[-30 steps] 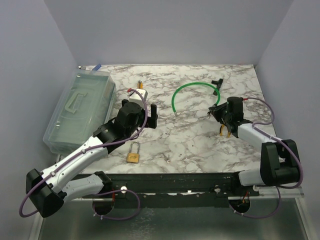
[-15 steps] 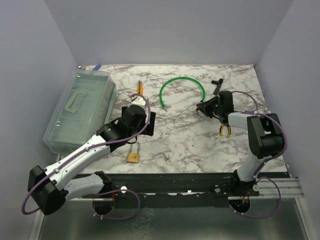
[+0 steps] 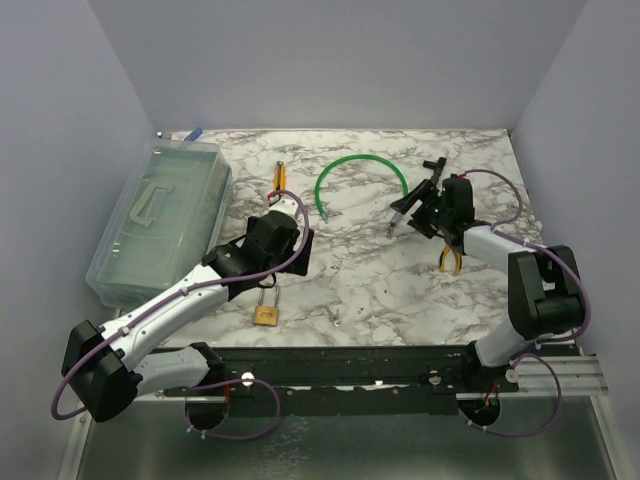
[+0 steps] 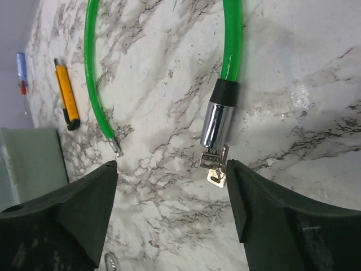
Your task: Unlock with the key
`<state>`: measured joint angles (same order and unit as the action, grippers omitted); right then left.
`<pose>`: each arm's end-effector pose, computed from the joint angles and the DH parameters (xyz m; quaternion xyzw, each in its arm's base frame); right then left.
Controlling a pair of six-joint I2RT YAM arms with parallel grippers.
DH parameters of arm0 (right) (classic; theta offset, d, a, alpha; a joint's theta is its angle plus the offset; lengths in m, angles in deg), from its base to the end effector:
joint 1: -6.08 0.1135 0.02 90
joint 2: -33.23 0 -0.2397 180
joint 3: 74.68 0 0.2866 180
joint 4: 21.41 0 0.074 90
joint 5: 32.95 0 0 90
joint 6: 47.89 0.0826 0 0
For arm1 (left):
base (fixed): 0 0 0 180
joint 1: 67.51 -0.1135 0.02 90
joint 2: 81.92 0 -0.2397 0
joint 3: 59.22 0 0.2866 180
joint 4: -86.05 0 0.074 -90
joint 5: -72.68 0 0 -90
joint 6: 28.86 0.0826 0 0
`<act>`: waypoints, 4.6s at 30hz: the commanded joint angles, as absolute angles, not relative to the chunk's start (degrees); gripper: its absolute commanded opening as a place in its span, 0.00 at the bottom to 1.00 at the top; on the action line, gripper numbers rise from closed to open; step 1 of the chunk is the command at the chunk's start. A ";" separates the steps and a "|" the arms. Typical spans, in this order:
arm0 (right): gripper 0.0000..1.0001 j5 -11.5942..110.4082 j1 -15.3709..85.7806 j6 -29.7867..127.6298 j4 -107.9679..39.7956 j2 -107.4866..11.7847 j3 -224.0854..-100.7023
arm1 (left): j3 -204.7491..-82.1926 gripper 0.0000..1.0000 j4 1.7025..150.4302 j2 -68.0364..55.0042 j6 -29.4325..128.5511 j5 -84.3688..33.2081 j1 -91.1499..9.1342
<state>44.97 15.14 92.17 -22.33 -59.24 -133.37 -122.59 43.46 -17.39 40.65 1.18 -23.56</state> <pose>0.3881 0.0794 0.1055 0.2628 0.8422 0.3087 0.3554 0.2439 -0.1987 0.2188 0.1227 0.9016 -0.0816 0.4068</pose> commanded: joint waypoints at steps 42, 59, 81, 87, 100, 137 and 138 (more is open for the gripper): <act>1.00 44.59 22.69 80.78 -39.29 -34.23 -122.71 | -109.87 0.96 33.36 -7.36 4.33 -2.63 -27.62; 0.99 45.51 22.73 79.53 -41.38 -32.52 -122.71 | -112.36 0.38 45.15 -1.22 7.57 -5.71 -24.83; 0.97 44.05 22.69 78.06 -47.84 -27.77 -121.76 | -133.59 0.39 59.10 23.70 -2.53 -10.21 -24.90; 0.94 42.06 22.84 77.97 -48.78 -27.33 -121.30 | -132.52 0.56 59.72 22.37 -1.75 -9.85 -24.94; 0.92 41.33 26.52 78.58 -51.40 -28.24 -123.62 | -126.18 0.97 59.73 11.23 4.14 -5.11 -24.73; 0.53 47.79 60.11 68.43 -49.28 -53.22 -136.63 | -122.08 0.90 37.96 -21.37 37.40 9.48 -30.54; 0.53 48.34 60.70 68.48 -49.37 -53.83 -136.98 | -122.06 0.90 38.07 -21.32 37.41 9.30 -30.92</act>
<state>45.93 58.68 69.48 -49.46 -51.56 -134.77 -121.58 35.26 -20.82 35.60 10.19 -29.29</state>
